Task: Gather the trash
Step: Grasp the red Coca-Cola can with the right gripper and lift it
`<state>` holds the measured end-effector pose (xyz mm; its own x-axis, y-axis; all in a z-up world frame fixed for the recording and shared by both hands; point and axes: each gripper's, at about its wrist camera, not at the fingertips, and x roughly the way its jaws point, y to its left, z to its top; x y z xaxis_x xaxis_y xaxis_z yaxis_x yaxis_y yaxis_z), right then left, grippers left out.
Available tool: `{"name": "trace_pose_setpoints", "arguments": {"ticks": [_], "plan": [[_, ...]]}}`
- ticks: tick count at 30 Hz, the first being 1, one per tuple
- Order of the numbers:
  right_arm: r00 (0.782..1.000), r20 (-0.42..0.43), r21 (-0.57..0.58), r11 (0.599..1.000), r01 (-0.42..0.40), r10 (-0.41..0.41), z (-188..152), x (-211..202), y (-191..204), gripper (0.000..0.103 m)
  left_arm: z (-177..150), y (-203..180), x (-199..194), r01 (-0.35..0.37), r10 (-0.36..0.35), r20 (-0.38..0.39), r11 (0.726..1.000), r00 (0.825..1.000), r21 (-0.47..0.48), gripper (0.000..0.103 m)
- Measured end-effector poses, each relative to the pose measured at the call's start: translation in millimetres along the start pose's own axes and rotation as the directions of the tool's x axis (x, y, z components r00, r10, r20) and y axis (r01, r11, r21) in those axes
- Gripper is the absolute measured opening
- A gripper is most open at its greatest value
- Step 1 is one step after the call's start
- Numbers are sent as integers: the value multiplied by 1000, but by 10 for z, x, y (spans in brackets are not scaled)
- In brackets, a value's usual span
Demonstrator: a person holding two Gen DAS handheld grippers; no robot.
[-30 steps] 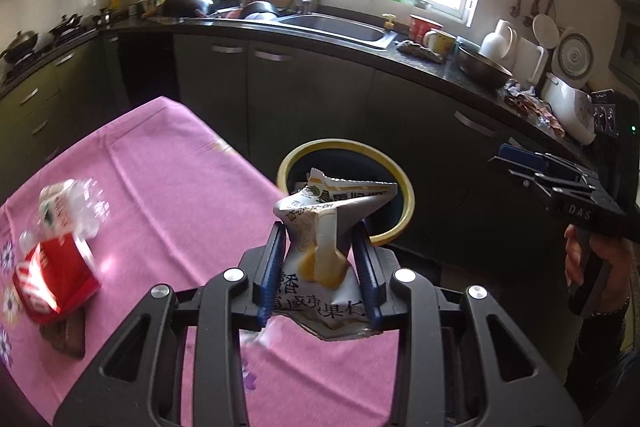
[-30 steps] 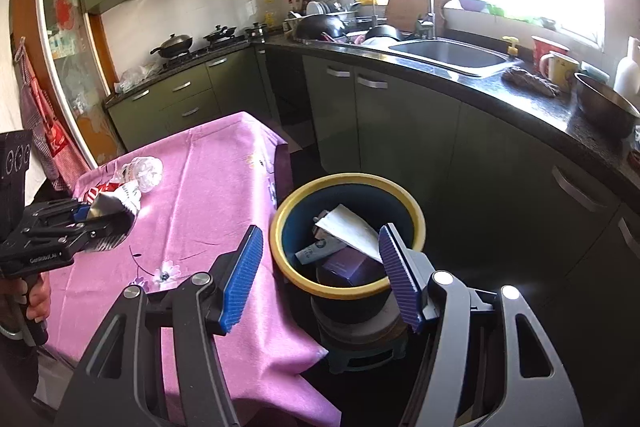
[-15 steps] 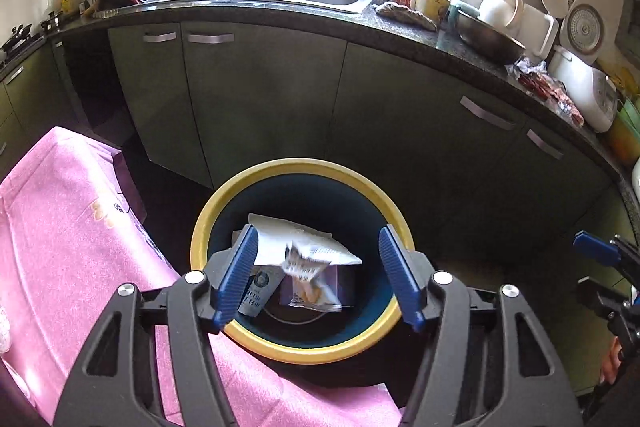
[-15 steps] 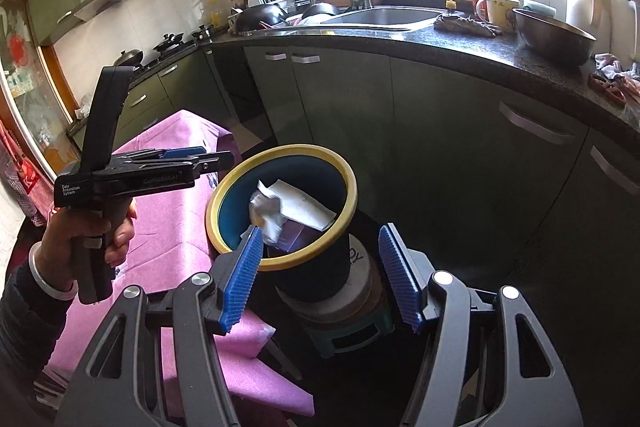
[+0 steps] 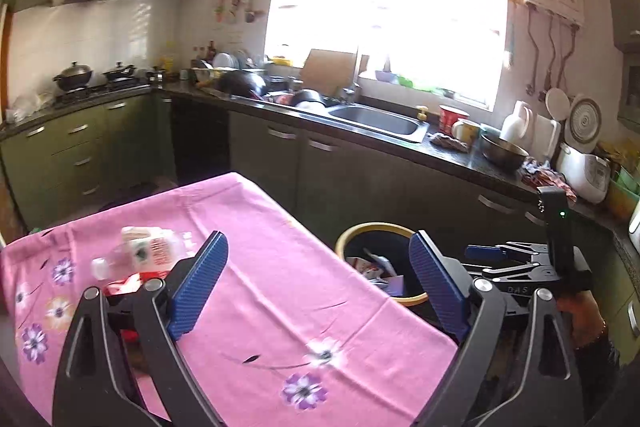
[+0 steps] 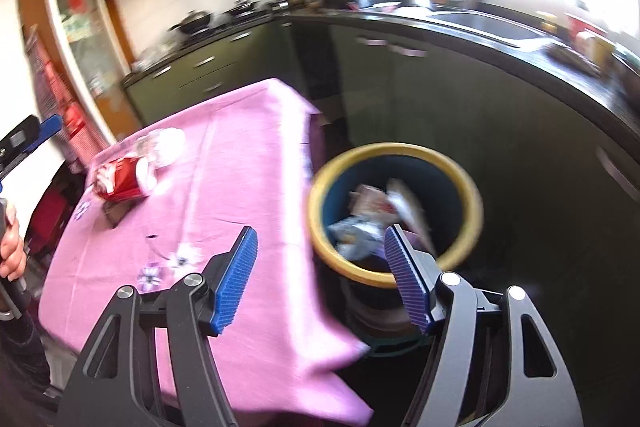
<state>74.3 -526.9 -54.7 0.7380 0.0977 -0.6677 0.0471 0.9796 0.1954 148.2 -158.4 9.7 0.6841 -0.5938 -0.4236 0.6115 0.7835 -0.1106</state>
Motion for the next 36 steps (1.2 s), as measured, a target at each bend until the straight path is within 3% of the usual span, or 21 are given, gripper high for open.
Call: {"name": "trace_pose_setpoints", "arguments": {"ticks": [4, 7, 10, 12, 15, 18, 20, 23, 27, 30, 34, 36], "plan": [[987, -60, -114, 982, -153, 147, 248, 467, 702, 67, -182, 521, -548, -159, 161, 27, 985, 987, -61, 91], [951, -117, -214, 928, -305, 286, 400, 801, 1263, 74, -359, 787, -842, -234, 237, 22, 967, 971, -103, 91], [907, -180, -348, 837, -421, 382, 549, 1079, 1797, 75, -499, 966, -1046, -283, 287, 15, 951, 958, -123, 91], [890, -221, -484, 748, -454, 398, 589, 1211, 2143, 78, -562, 1057, -1126, -310, 314, 6, 941, 950, -139, 91], [906, -256, -664, 620, -418, 336, 564, 1400, 2551, 82, -622, 1150, -1186, -315, 318, -3, 935, 948, -162, 91], [919, -295, -808, 446, -385, 260, 475, 1588, 2847, 82, -661, 1220, -1205, -305, 308, -8, 935, 951, -180, 91], [929, -311, -880, 308, -362, 200, 379, 1706, 3004, 85, -676, 1248, -1187, -297, 300, -11, 937, 954, -186, 91], [938, -315, -934, 127, -333, 147, 288, 1845, 3114, 89, -696, 1303, -1153, -302, 305, -18, 935, 952, -188, 91], [934, -337, -941, -33, -336, 117, 208, 2014, 3266, 91, -707, 1390, -1122, -318, 320, -24, 926, 947, -201, 91], [938, -337, -938, -110, -328, 77, 165, 2153, 3367, 91, -726, 1479, -1109, -315, 316, -32, 920, 948, -232, 91], [934, -354, -928, -142, -344, 46, 130, 2306, 3459, 91, -774, 1599, -1088, -312, 309, -51, 914, 950, -260, 91], [932, -360, -925, -144, -352, 32, 133, 2369, 3473, 84, -792, 1635, -1083, -318, 314, -60, 911, 948, -263, 91]]}}
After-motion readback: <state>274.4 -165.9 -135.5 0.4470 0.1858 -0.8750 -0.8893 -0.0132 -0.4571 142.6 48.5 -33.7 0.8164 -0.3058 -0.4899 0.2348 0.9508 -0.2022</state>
